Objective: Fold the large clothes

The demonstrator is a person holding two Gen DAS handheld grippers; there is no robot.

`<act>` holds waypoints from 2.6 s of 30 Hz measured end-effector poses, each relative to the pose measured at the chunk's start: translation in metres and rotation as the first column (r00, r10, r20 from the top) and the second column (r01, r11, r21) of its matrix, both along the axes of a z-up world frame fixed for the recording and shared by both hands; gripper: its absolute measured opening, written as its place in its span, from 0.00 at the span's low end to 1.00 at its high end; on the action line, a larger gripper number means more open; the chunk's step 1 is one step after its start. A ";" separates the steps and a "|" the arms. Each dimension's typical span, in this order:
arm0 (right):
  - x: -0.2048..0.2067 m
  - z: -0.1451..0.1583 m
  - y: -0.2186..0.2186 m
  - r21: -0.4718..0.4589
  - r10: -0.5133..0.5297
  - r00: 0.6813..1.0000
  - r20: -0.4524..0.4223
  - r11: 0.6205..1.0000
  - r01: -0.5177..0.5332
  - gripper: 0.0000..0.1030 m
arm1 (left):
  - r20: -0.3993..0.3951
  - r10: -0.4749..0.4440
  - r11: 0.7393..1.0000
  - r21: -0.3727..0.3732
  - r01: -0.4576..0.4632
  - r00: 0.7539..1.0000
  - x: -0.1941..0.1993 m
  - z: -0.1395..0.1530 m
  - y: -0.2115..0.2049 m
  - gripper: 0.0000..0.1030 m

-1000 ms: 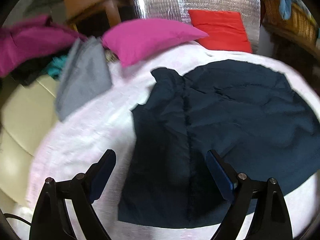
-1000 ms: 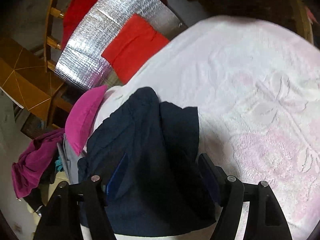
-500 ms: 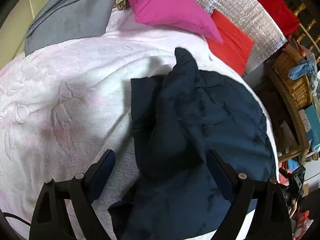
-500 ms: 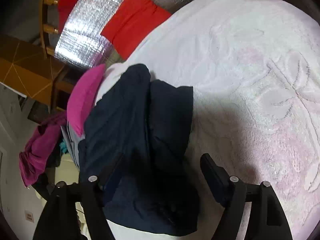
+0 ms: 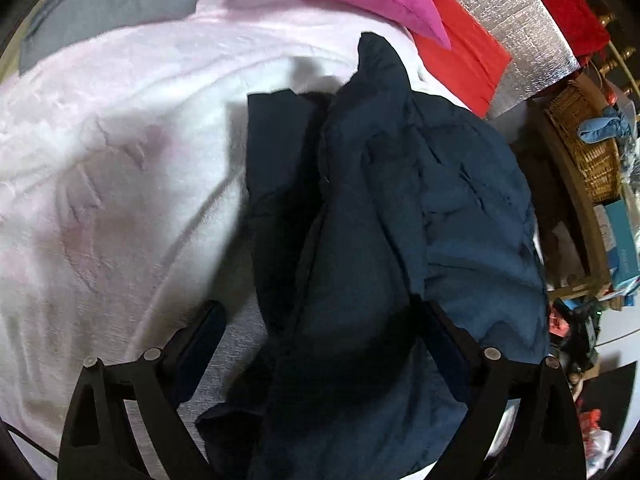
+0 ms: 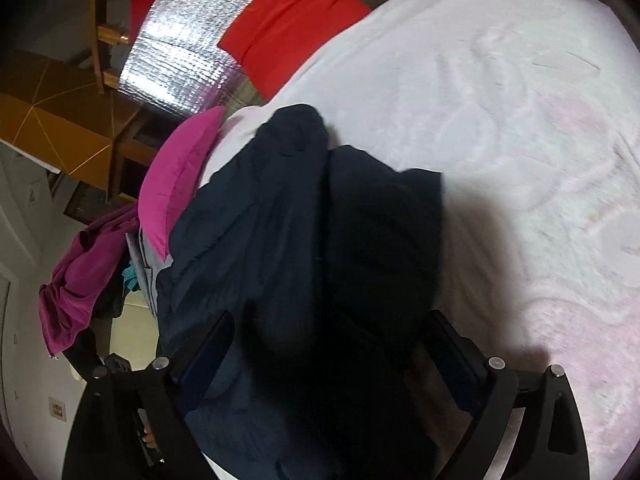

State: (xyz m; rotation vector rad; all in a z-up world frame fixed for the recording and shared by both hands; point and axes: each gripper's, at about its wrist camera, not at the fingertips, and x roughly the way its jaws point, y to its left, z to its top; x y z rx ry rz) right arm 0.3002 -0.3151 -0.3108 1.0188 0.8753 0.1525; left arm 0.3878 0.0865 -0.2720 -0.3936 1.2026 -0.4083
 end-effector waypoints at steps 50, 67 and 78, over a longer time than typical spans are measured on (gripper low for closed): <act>-0.100 0.028 0.053 0.152 -0.192 0.978 -0.078 0.968 0.202 0.84 | -0.064 0.336 0.923 -0.179 -0.342 0.940 -0.105 0.014 0.019 0.80; -0.069 0.053 0.063 -0.114 -0.323 0.944 0.064 0.938 0.328 0.32 | -0.100 0.434 0.816 -0.377 -0.438 0.895 -0.062 0.001 0.019 0.42; -0.083 0.037 0.054 -0.039 -0.233 0.972 -0.036 0.972 0.231 0.35 | -0.114 0.431 0.848 -0.288 -0.445 0.895 -0.044 -0.006 0.021 0.61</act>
